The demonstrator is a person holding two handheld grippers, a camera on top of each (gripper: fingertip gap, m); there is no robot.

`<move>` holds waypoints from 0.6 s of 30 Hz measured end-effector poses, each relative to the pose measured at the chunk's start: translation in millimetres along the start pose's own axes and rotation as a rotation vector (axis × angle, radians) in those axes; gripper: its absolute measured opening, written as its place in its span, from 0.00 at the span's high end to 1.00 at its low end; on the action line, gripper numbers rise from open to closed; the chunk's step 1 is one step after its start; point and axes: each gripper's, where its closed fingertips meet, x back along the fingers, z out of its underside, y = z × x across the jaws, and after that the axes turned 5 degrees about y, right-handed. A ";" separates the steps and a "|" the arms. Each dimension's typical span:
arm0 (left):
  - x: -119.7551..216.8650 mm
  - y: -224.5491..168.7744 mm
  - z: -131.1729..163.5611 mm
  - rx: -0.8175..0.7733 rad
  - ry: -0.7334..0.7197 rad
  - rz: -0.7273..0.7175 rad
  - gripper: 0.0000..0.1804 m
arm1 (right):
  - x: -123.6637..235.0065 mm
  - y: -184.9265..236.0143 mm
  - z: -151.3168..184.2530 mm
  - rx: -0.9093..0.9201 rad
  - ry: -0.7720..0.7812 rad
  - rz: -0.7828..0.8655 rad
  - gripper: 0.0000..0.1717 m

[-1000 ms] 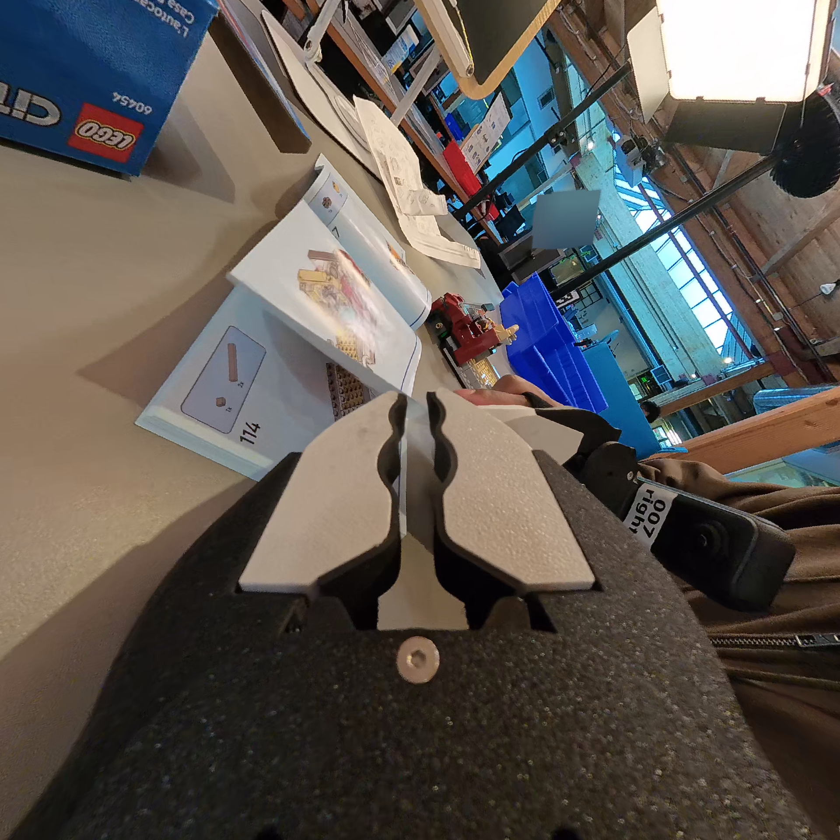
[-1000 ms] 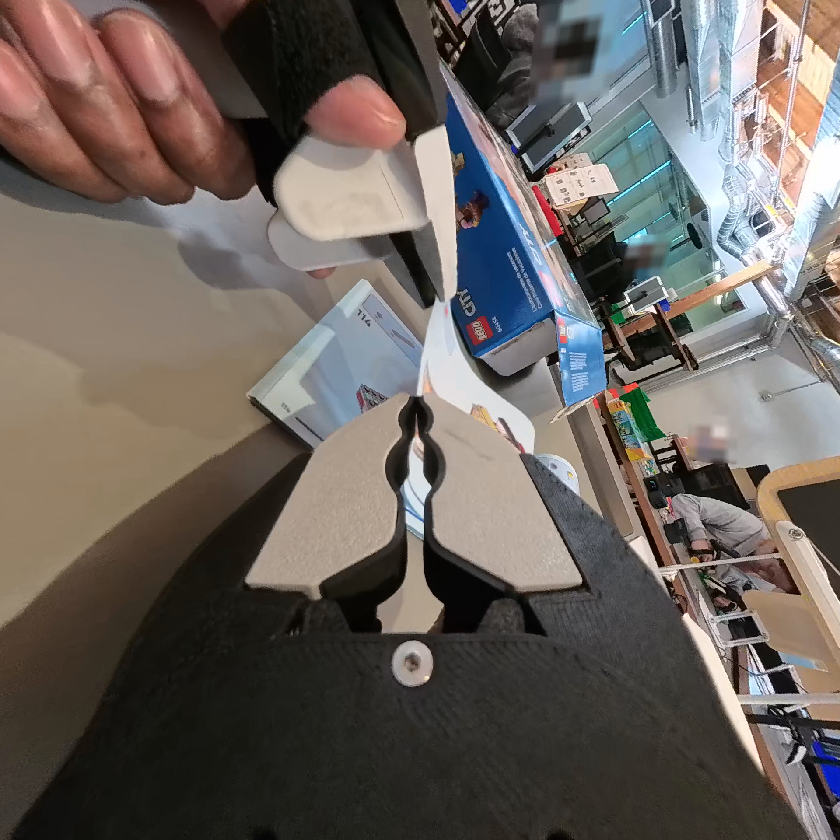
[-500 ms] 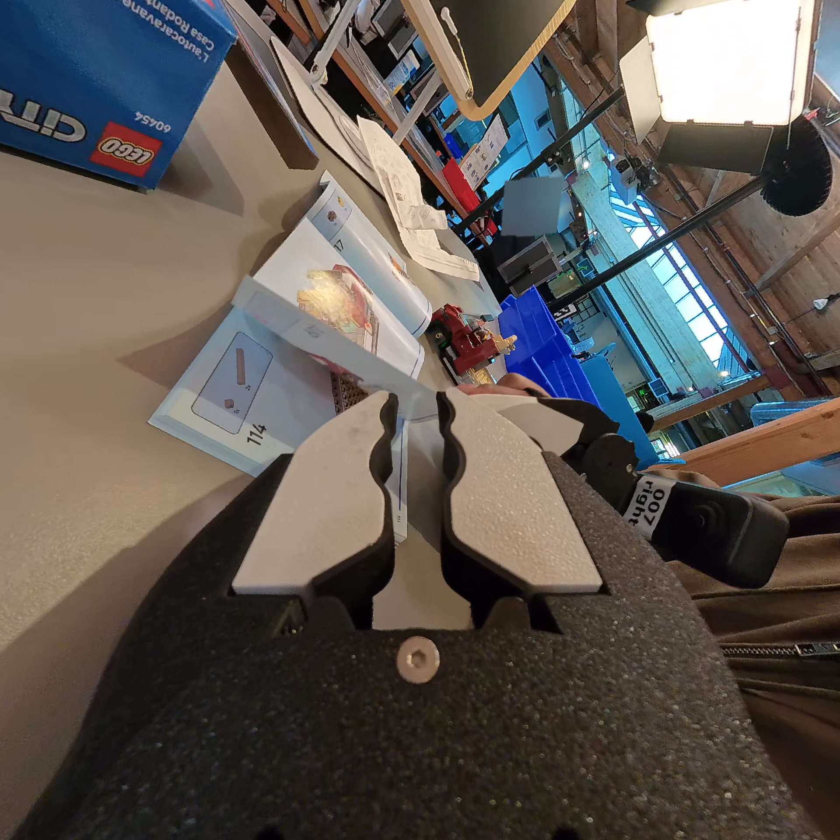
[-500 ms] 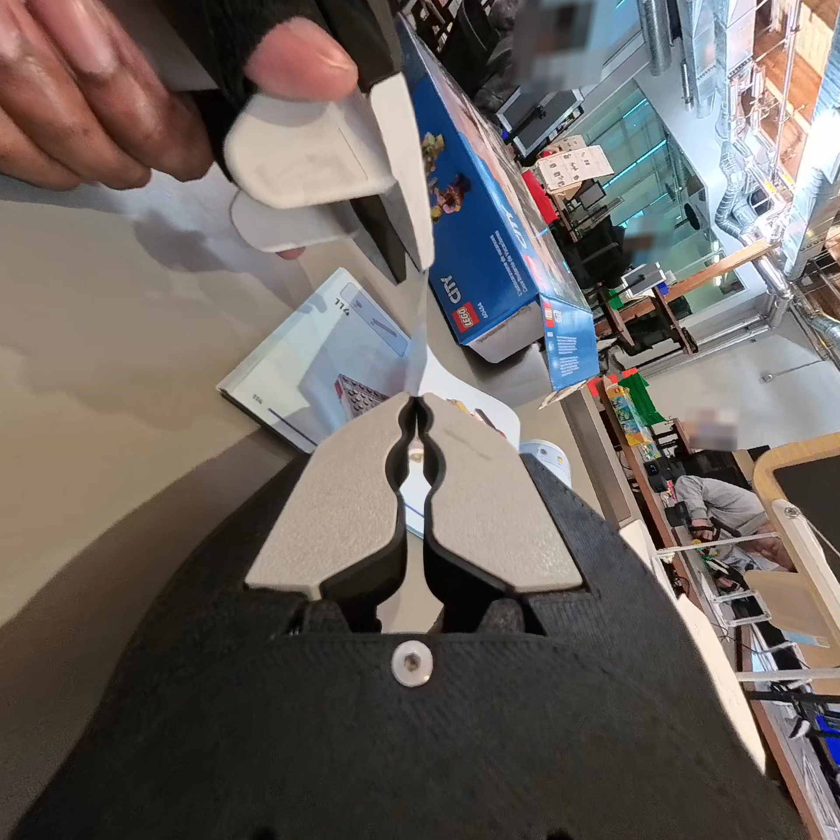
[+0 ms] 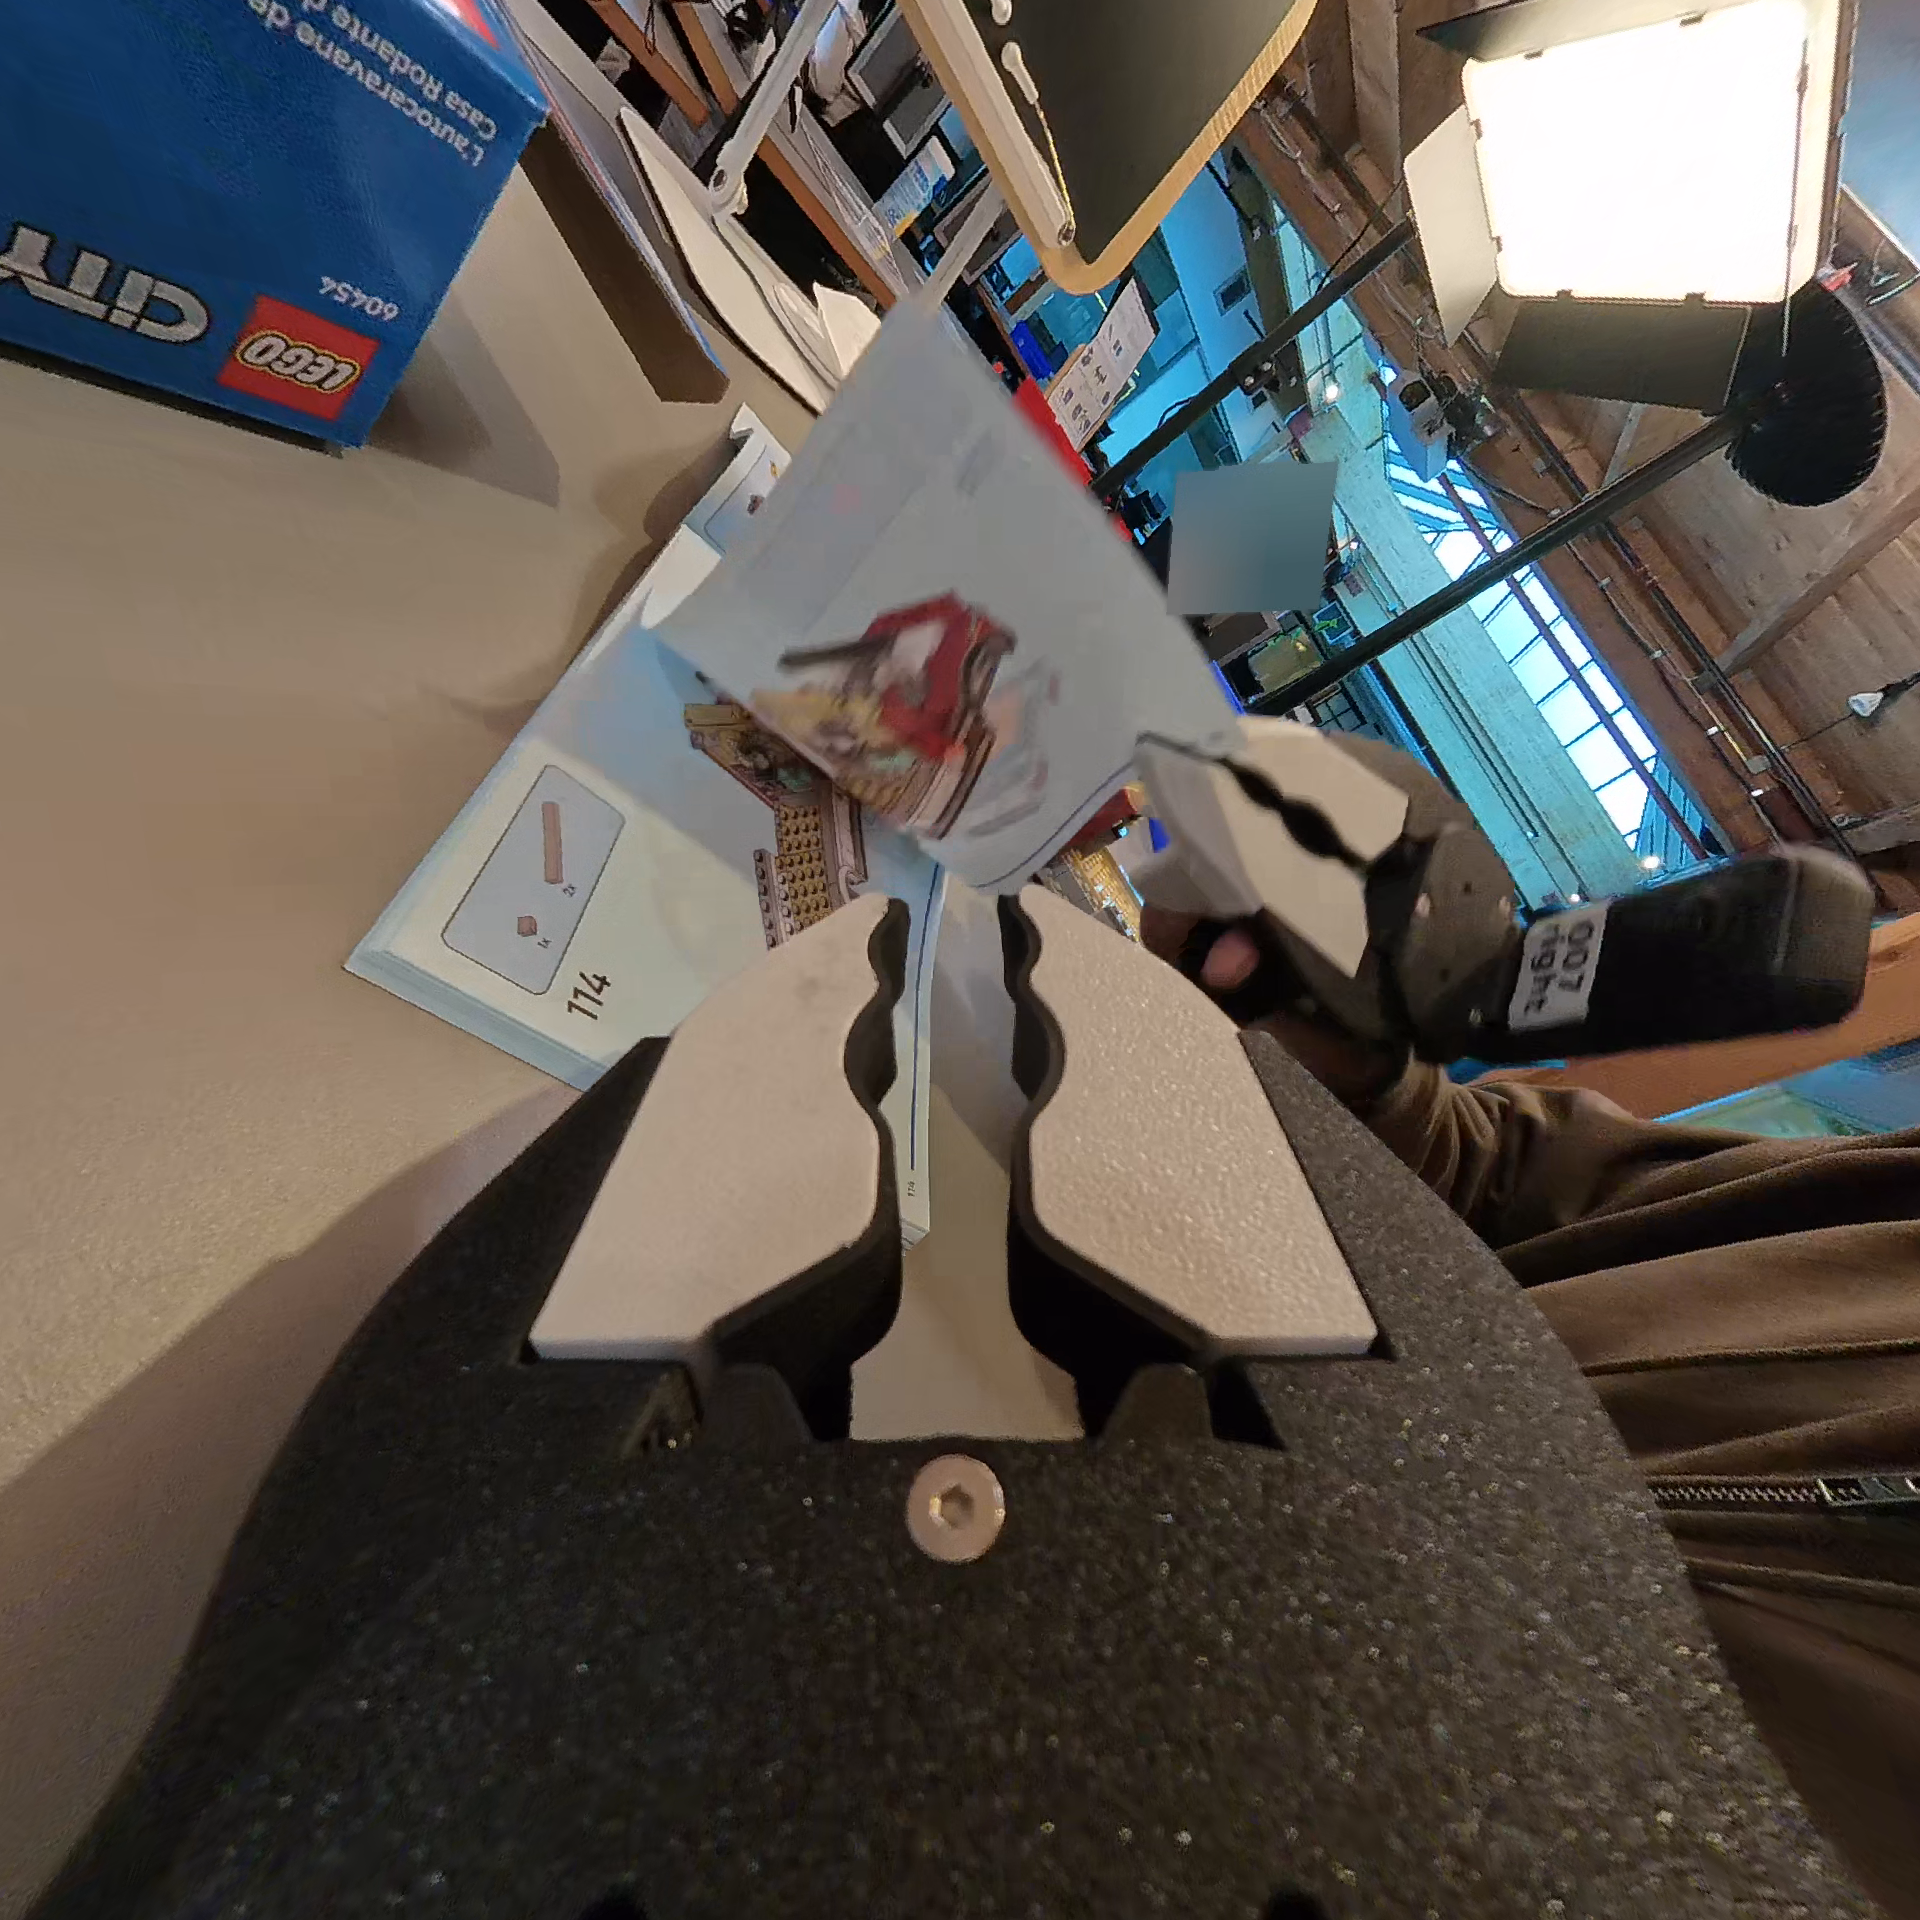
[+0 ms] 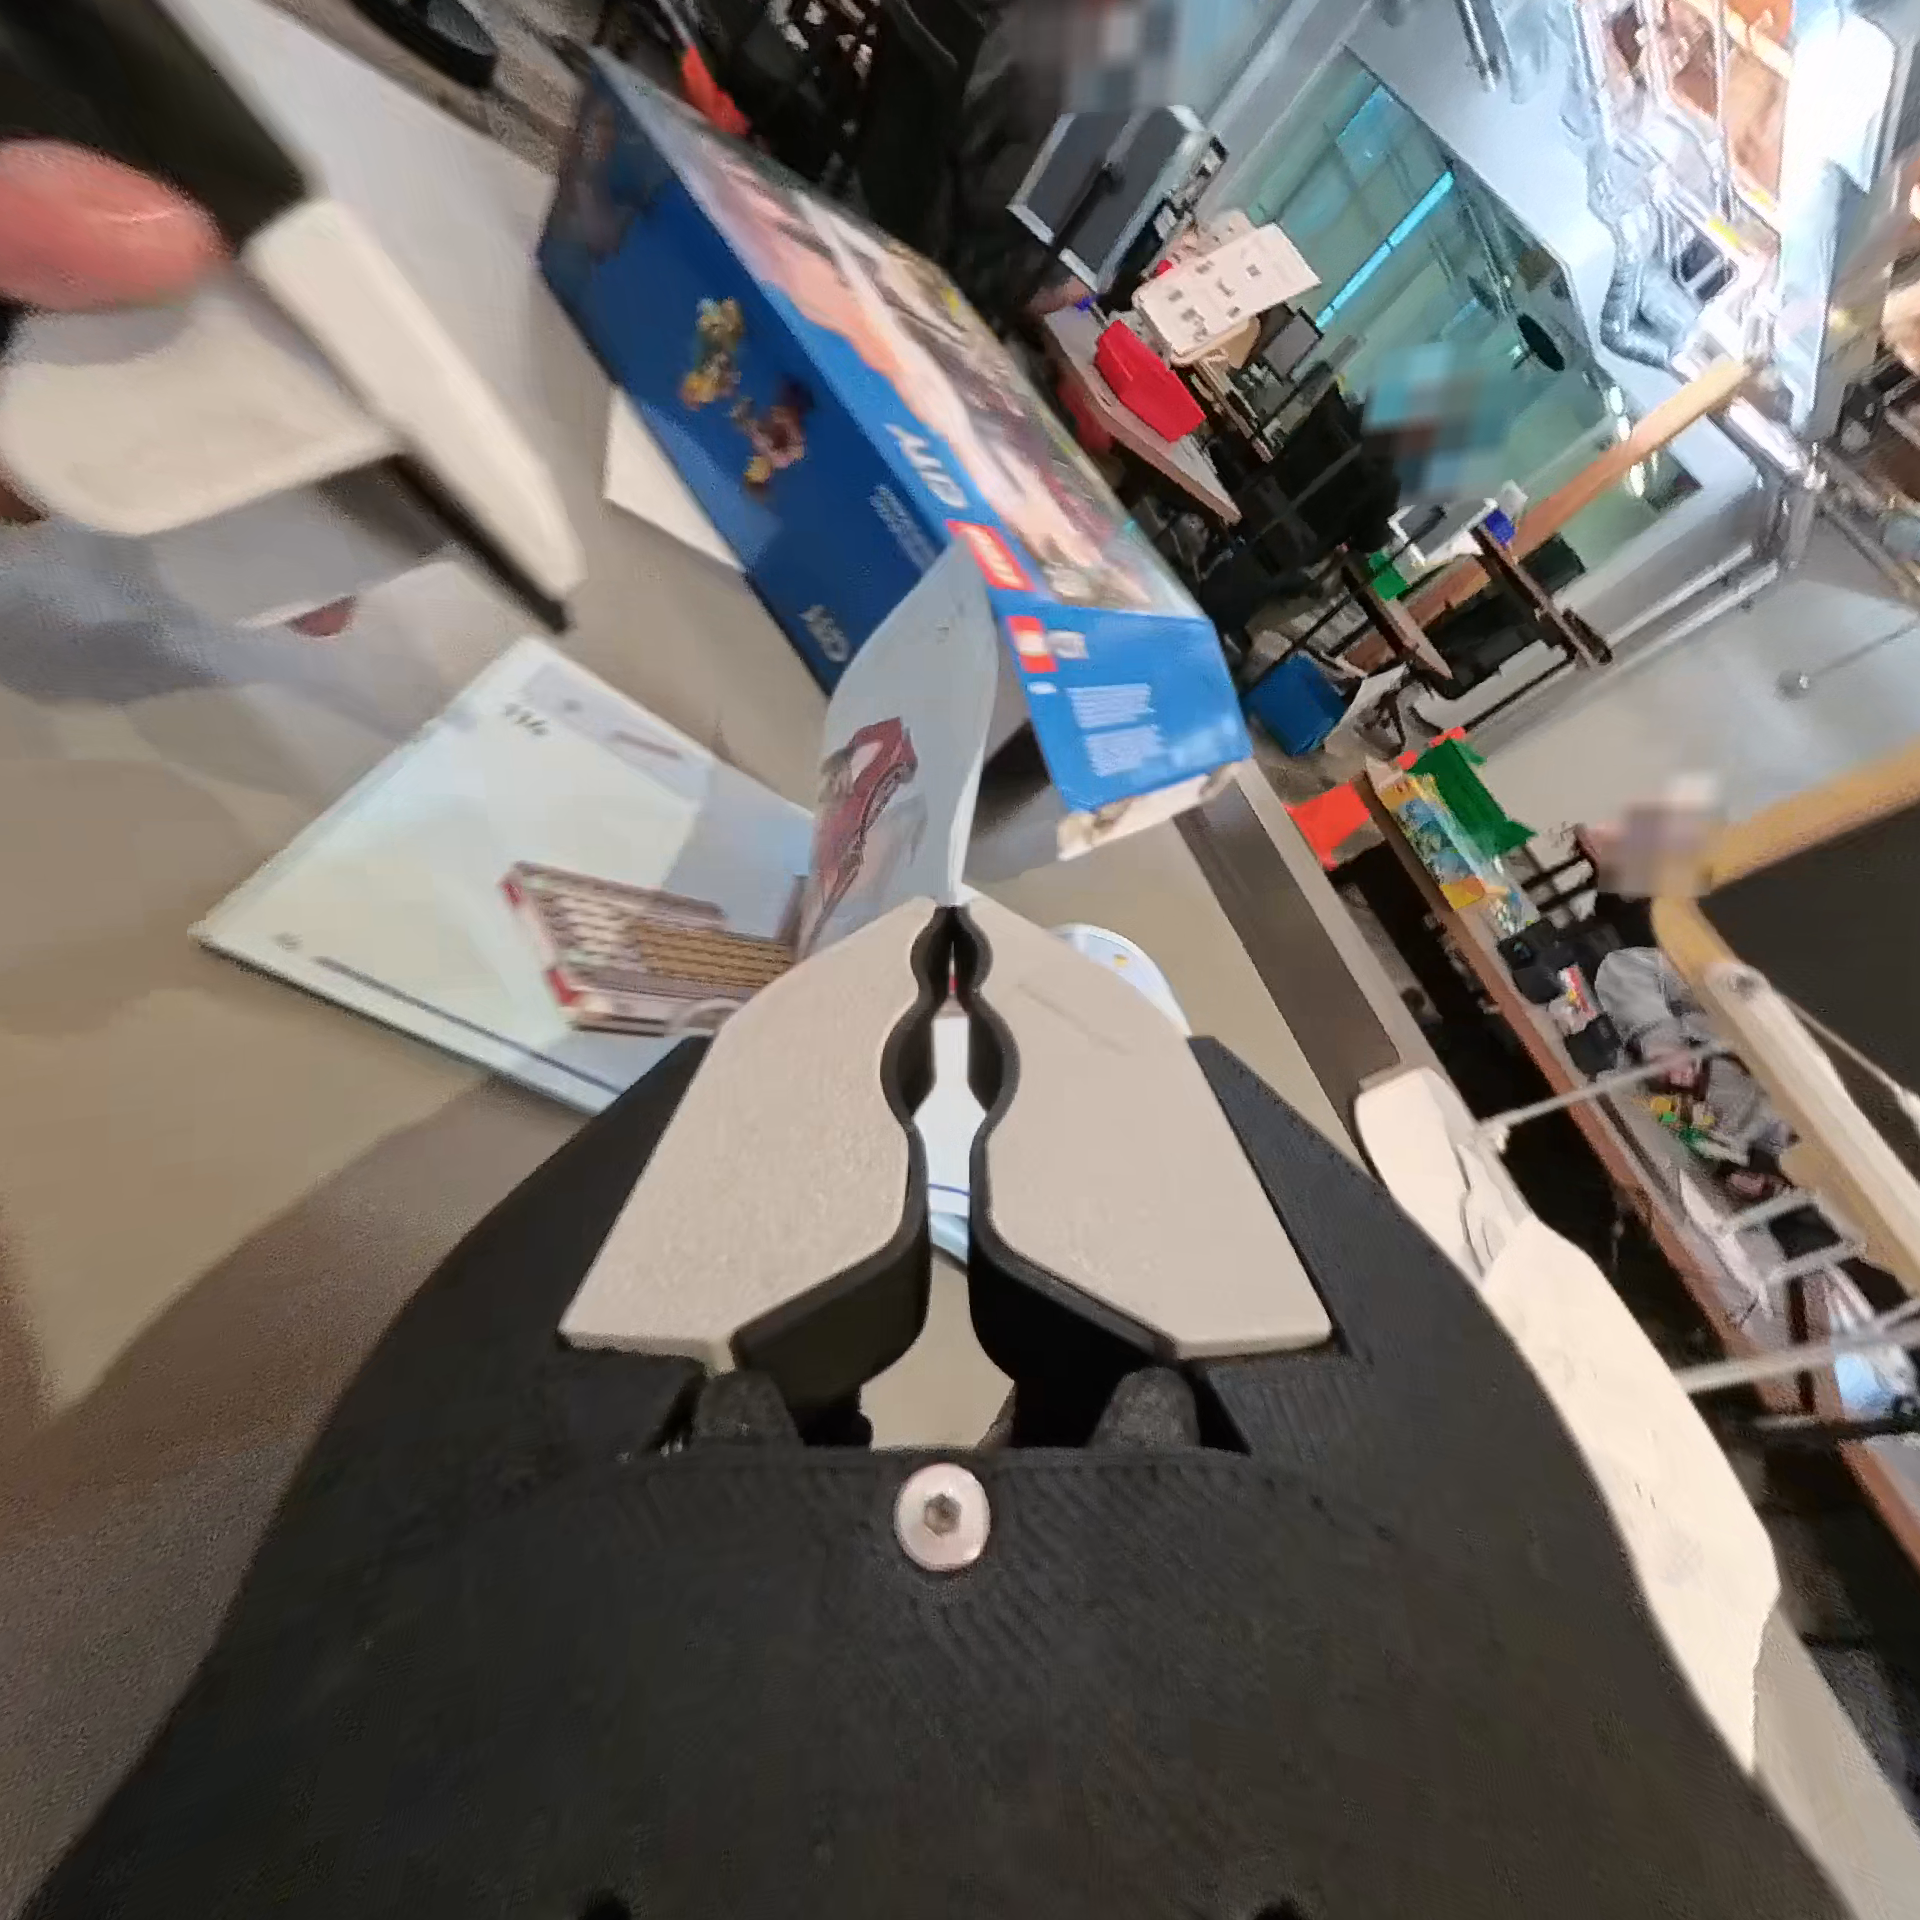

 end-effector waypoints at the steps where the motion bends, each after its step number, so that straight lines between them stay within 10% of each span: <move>1: 0.3 -0.2 -0.3 -0.001 -0.002 0.002 0.90 | 1.6 -13.3 2.0 -0.030 0.008 0.011 1.00; 18: 2.2 -2.8 -0.9 0.004 -0.008 0.028 0.90 | 10.2 -127.0 56.3 -0.141 0.110 0.173 1.00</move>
